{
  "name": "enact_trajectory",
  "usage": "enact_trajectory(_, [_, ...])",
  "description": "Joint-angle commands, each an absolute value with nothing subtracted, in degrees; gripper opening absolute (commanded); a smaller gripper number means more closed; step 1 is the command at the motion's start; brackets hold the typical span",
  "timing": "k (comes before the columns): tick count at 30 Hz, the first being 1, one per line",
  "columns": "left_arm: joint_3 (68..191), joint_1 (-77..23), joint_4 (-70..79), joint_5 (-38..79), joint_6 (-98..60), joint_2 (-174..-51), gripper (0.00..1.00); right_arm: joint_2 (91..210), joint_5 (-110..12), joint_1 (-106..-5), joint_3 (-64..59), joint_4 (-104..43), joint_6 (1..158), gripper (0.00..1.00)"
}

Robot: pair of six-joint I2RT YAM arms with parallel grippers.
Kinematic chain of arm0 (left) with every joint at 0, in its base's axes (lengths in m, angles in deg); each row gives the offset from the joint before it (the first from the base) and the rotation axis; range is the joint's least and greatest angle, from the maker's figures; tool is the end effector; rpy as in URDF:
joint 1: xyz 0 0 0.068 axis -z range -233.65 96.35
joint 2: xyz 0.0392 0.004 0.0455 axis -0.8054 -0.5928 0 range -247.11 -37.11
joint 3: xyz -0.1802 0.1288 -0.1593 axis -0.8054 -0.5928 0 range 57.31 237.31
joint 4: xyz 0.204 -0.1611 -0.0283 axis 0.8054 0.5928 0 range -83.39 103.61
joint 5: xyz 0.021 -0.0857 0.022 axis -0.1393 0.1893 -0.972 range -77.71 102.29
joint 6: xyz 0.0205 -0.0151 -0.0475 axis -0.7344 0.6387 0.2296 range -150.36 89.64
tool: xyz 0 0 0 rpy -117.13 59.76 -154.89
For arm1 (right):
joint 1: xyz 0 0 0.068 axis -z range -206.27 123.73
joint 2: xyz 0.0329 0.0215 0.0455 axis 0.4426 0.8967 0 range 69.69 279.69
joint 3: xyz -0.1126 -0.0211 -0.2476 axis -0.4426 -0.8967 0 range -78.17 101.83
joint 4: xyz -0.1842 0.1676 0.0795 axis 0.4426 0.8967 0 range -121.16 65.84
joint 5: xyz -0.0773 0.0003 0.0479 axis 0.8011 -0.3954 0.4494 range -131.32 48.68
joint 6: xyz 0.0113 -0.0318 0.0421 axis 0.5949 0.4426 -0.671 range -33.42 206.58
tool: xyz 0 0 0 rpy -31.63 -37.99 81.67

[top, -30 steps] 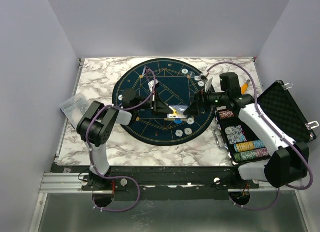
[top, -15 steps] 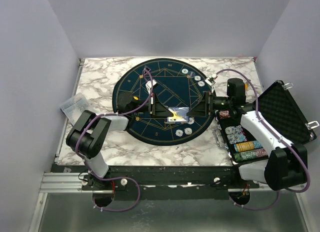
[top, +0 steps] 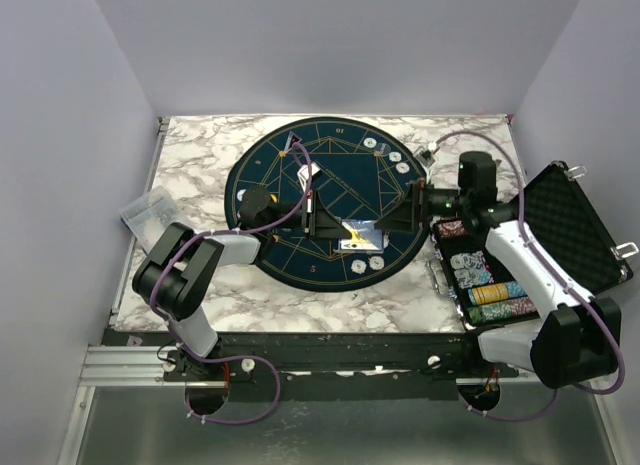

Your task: Distribute texas hold em gaming equipment

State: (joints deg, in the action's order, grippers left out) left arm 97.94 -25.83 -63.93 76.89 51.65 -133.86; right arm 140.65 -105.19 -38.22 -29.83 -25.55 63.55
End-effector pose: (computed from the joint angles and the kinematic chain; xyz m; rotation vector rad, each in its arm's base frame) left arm 0.2715 -0.1795 0.2280 0.4099 1.9140 -2.1522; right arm 0.2498 0.0854 0.2818 -0.5365 2.0148 1.5126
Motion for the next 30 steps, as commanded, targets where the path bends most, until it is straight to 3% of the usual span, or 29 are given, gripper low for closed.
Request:
enact_trajectory(1, [98.1,-25.7,-65.4,75.7,52.0,-132.6,0.0,140.3,-94.6,-38.2,-15.9,0.5,98.0,1.0])
enact_trajectory(7, [98.5,-25.5,-65.4,75.4,52.7,-132.7,0.0,145.2,-91.0,-40.6,-2.9,18.5,119.0,1.0])
enact_trajectory(16, [98.2,-25.0,-64.2,74.8,52.7,-133.5,0.0,145.4,-72.2,-58.8,-3.3,16.3,126.0,1.0])
enact_trajectory(30, [98.5,-24.4,-64.1,75.1,53.4,-134.8,0.0,147.1,-62.9,-66.1,-6.8,17.8,135.0,1.0])
